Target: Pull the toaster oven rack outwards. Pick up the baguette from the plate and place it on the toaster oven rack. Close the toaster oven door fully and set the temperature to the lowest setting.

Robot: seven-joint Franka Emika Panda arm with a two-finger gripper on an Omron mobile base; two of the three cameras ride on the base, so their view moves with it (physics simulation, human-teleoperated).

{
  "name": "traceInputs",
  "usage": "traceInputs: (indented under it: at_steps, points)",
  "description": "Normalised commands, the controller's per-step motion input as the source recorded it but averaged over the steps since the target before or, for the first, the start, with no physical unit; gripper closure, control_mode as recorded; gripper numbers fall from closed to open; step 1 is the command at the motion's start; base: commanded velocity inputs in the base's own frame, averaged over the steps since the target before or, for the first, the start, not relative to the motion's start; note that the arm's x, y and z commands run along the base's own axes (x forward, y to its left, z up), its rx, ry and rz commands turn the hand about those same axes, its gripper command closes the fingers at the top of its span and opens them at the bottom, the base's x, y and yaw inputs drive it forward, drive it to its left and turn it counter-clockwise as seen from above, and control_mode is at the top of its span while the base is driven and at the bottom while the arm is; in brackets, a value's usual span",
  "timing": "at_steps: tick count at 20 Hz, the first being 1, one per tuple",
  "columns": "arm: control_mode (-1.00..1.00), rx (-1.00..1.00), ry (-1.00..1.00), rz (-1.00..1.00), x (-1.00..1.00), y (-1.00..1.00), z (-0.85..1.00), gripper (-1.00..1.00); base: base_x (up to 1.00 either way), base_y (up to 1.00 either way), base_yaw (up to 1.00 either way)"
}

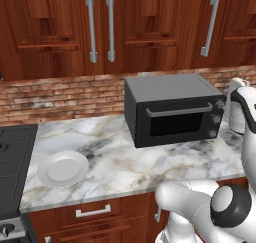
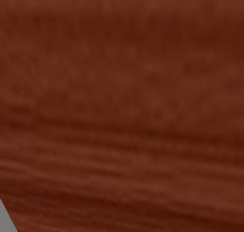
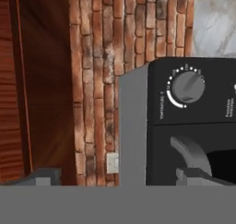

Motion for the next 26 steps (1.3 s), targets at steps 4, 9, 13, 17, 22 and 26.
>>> traceInputs:
  at_steps: [4, 9, 13, 17, 22, 26]
  points:
    - [-1.0, 0.0, 0.0, 0.0, -0.38, 0.0, 0.49, -1.0, 0.0, 0.0, 0.0]
    - [-1.0, -0.07, 0.02, 0.0, -0.41, 0.0, 0.08, -1.0, 0.0, 0.0, 0.0]
    - [-1.0, -0.25, 0.14, 0.0, -0.28, 0.0, 0.0, -1.0, 0.0, 0.0, 0.0]
    - [-1.0, -0.37, 0.2, 0.0, -0.04, 0.0, 0.0, -1.0, 0.0, 0.0, 0.0]
    - [-1.0, -0.45, 0.17, 0.05, 0.01, 0.0, 0.0, -1.0, 0.0, 0.0, 0.0]
    - [-1.0, -0.33, 0.09, 0.27, 0.19, 0.0, -0.03, -1.0, 0.0, 0.0, 0.0]
